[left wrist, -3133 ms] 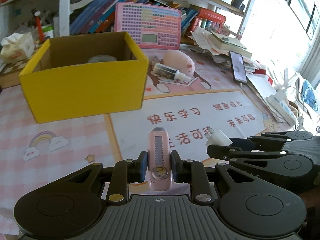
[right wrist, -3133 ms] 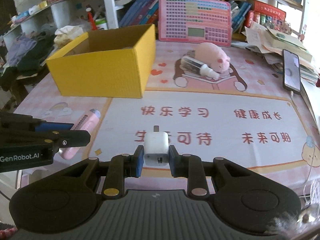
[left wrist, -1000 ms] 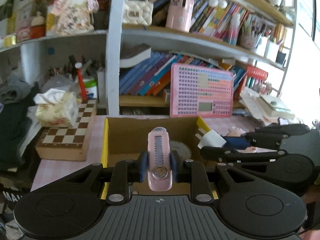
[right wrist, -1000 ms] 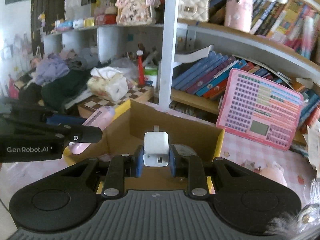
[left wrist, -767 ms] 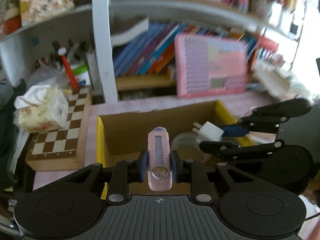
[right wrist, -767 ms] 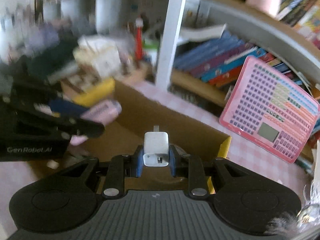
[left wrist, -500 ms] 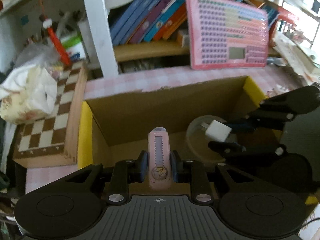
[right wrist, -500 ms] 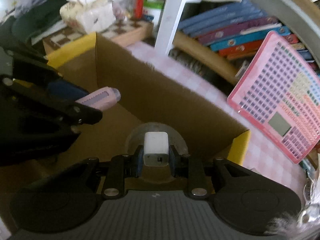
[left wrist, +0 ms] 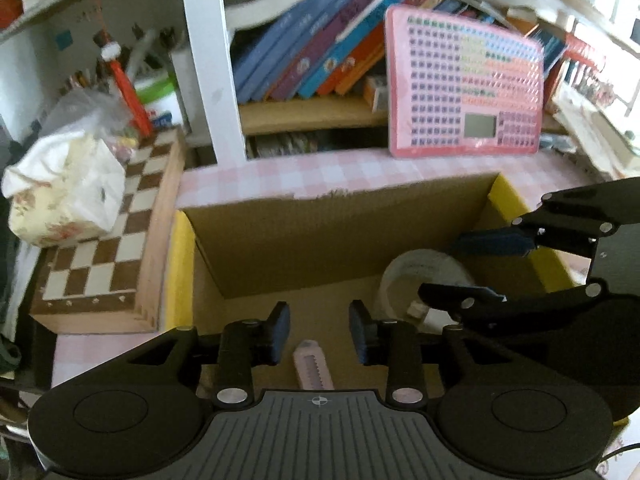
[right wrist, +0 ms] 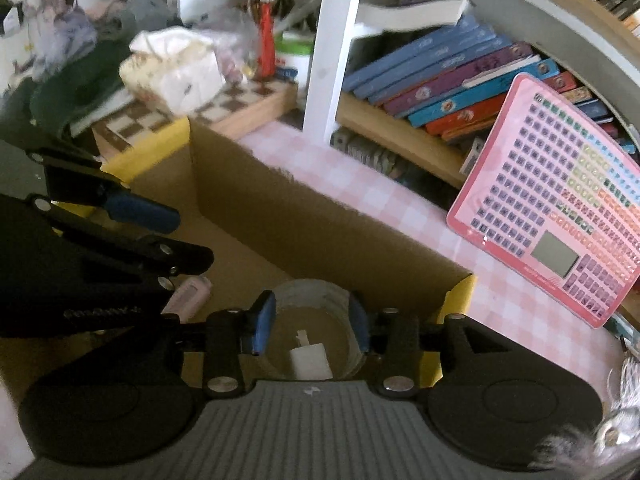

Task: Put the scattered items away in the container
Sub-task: 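Open both tools over the yellow box to drop the stapler and charger, then withdraw both open tools from the box toward the plush pig and bottle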

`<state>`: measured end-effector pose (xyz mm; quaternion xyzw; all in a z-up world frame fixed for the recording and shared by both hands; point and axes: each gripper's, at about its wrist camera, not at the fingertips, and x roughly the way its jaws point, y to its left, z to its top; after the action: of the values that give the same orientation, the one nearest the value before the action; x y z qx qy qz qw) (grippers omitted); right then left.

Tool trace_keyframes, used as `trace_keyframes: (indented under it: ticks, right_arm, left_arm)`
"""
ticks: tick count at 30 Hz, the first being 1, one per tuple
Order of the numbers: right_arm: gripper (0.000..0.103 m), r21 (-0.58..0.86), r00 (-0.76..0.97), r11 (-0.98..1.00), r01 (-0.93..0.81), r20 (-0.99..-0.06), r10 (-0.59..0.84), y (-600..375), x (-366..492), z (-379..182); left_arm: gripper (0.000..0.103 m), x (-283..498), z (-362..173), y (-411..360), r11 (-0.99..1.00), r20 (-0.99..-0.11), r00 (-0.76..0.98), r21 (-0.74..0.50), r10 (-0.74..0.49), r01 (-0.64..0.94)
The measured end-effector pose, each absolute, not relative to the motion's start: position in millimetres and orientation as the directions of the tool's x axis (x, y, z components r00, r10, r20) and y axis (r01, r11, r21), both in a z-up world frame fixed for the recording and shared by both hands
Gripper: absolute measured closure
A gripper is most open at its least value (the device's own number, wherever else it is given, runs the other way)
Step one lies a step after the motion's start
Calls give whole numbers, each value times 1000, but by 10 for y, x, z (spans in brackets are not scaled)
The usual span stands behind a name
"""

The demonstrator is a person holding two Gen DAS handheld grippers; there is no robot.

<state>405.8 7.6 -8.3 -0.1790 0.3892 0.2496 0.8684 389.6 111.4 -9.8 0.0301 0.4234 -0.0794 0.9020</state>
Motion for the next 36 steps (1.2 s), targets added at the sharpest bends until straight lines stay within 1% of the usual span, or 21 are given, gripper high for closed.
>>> trace_keyframes:
  ticks: [4,7,11,12,15,16,23,25,30,36]
  right_arm:
    - [62,-113,608,824,-555,-731,310,28,3883,74]
    - [62,-109,630,831,-546,-707,321,-7,3733,185]
    - [61,-107,654,839,-534,-681,329,-50,3497,308]
    - [61,-108,660,841,-531,-675,330,-62,3442,332]
    - [61,-113,684,846,-520,-649,333,-105,3221,428]
    - [61,-116,693,849,-515,-640,333,-119,3141,464]
    - [59,-111,746,872,-477,-576,335,-221,2557,656]
    - [59,-104,757,880,-464,-561,333,-263,2398,674]
    - [55,-78,774,900,-429,-546,321,-356,2013,622]
    - [55,-59,762,921,-386,-584,282,-428,1692,402]
  left_arm:
    - [65,3702,63,1132,984,-727,676,-1,-122,176]
    - [64,3555,168,1159,984,-703,698,-12,-136,180]
    - [63,3297,291,1157,980,-671,727,6,-143,198]
    - [61,3226,321,1157,979,-663,734,10,-146,203]
    - [51,2985,425,1182,978,-631,761,18,-149,207]
    - [49,2904,458,1193,978,-620,770,17,-153,208]
    - [48,2367,600,1268,980,-561,811,3,-164,199]
    - [44,2213,621,1282,981,-547,822,5,-158,192]
    - [40,1864,581,1303,981,-537,828,1,-162,193]
    - [39,1593,411,1272,980,-579,800,5,-161,200]
